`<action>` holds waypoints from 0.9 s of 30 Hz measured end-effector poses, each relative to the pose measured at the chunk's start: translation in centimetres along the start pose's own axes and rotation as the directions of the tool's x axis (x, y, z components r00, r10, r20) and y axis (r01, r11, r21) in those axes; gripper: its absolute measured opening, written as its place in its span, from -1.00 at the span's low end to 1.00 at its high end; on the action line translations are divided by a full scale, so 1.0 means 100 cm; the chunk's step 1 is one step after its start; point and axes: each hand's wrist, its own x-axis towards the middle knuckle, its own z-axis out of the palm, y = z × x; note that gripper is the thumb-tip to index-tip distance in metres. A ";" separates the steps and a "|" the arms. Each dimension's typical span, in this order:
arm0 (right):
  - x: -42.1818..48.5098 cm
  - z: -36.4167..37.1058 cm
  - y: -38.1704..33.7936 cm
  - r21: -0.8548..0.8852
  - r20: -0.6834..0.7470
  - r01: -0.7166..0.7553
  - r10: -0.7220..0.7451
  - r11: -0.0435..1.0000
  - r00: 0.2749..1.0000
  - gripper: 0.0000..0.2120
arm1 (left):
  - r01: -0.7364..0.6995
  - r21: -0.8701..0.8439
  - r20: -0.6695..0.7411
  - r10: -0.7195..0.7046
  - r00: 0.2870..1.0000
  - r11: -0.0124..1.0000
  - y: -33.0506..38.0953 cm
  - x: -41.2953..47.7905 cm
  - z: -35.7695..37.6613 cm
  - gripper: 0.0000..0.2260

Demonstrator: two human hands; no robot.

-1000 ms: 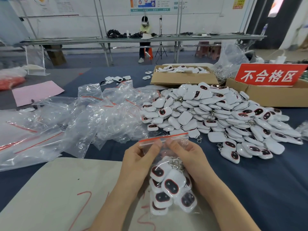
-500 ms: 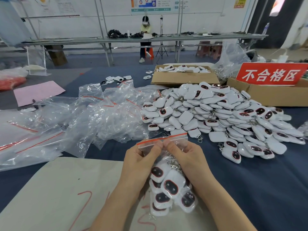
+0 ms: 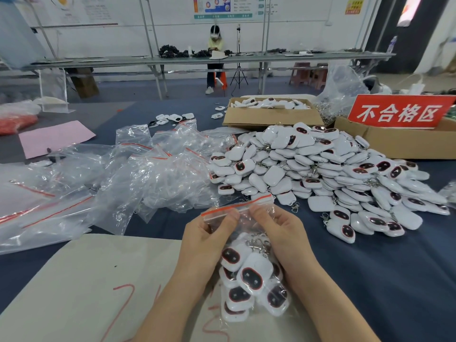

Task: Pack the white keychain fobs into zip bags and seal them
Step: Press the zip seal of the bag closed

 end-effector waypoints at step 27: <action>0.008 -0.009 0.010 0.091 -0.096 -0.026 0.035 0.996 0.995 -0.75 | 0.013 -0.040 -0.071 -0.016 0.997 0.999 0.002 -0.002 0.001 -0.79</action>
